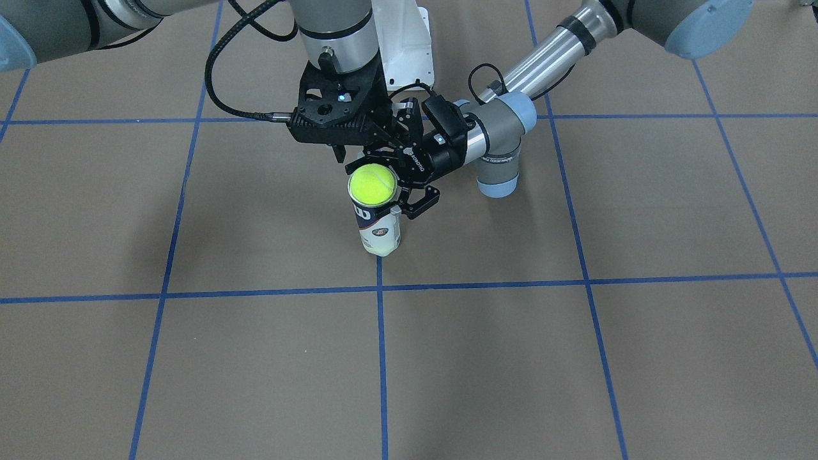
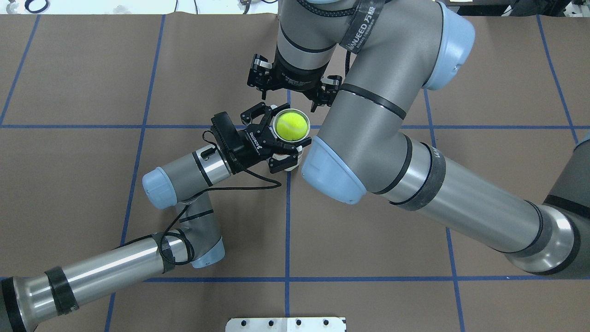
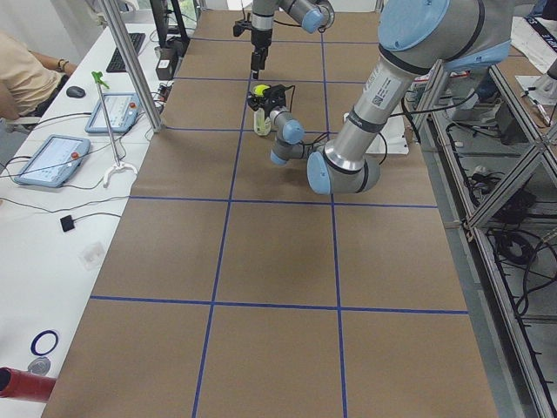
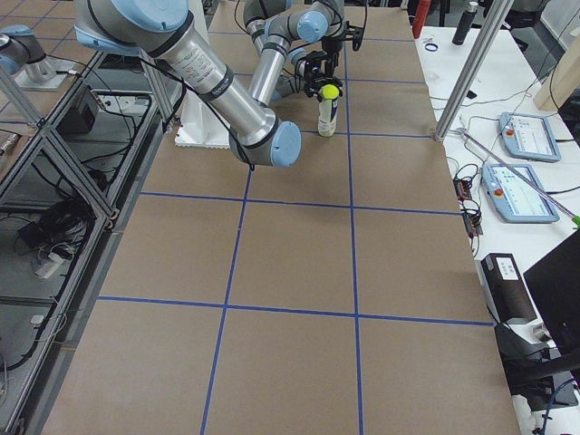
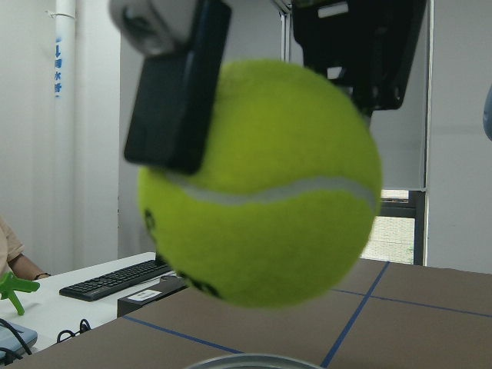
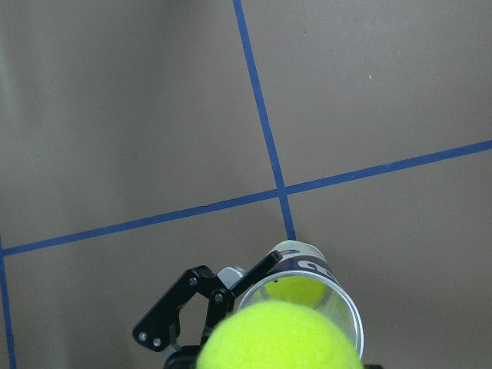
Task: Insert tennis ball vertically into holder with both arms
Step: 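Release the second ball into the can with the right gripper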
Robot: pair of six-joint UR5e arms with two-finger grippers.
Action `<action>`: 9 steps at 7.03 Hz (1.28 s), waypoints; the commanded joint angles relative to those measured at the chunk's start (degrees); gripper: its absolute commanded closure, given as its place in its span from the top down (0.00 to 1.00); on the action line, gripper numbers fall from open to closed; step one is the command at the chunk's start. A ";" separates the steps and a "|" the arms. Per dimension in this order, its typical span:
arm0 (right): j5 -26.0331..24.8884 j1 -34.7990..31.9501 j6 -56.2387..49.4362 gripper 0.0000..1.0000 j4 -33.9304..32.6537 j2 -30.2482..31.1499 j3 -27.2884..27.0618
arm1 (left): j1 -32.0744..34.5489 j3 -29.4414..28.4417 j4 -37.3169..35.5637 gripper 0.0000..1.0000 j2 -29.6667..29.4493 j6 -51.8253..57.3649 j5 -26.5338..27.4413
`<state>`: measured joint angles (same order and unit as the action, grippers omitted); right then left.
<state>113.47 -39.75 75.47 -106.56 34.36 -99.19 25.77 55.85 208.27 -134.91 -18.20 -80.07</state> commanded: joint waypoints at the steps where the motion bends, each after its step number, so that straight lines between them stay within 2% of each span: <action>1: 0.00 -0.06 -0.50 1.00 -0.31 -0.17 -0.30 | 0.07 -0.04 0.03 0.98 0.00 0.00 0.00; 5: 0.78 -3.03 -4.96 1.00 -0.31 1.05 -0.39 | 1.11 1.53 0.12 0.98 -0.09 -0.35 0.00; 7: 2.97 -8.12 -15.21 1.00 -0.23 5.78 -1.35 | 3.40 4.96 -1.97 0.98 0.00 -0.96 -0.18; 9: 7.45 -15.85 -30.30 1.00 0.30 13.50 -1.62 | 4.20 8.30 -2.96 0.98 4.02 -0.96 -0.44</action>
<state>118.46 -50.98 54.56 -106.56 43.11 -100.65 29.36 62.08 205.82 -133.33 -19.12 -80.33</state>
